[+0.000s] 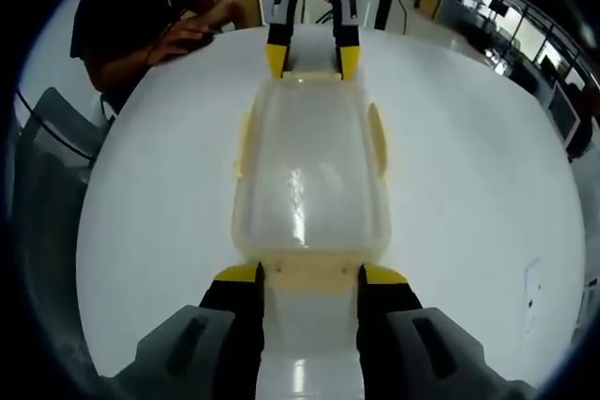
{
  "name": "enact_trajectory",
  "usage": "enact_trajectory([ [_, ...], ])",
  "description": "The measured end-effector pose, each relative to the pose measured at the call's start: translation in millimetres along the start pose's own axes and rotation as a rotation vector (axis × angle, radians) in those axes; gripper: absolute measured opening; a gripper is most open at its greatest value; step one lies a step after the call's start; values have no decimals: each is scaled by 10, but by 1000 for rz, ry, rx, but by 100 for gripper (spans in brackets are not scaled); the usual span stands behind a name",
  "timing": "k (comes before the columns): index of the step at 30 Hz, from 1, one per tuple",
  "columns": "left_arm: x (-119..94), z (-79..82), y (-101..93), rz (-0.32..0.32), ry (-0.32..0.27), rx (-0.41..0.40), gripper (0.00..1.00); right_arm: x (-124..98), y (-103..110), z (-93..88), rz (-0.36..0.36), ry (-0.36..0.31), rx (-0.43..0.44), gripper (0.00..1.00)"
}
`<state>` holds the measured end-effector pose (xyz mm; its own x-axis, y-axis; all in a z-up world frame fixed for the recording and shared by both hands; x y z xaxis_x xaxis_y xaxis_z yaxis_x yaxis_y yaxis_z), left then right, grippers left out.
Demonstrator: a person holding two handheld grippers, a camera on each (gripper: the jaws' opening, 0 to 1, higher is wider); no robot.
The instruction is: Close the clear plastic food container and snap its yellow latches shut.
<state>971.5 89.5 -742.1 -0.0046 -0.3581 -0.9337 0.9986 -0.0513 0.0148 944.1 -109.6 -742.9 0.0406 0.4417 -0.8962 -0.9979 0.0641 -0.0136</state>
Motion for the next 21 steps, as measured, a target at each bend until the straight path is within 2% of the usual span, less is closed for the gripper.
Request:
enact_trajectory([
  [4,-72,9,-24,8,29,17,33,-72,9,58,-9,-2,-20,34],
  [14,-436,138,-52,36,41,22,33,-297,8,168,-31,-13,-45,34],
  [21,-673,327,-229,44,50,19,32,-509,61,233,-24,-22,-59,34],
])
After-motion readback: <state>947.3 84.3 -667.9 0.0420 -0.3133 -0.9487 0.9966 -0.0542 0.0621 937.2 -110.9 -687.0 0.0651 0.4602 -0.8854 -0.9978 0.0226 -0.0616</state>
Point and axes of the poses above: the point that each gripper's makers call its tool centre point, and the gripper's own axes: x roughly forward along the fingers, y roughly to its left, z roughly out of its top, the point moved 5 cm from there along -x, roughly backward along the fingers
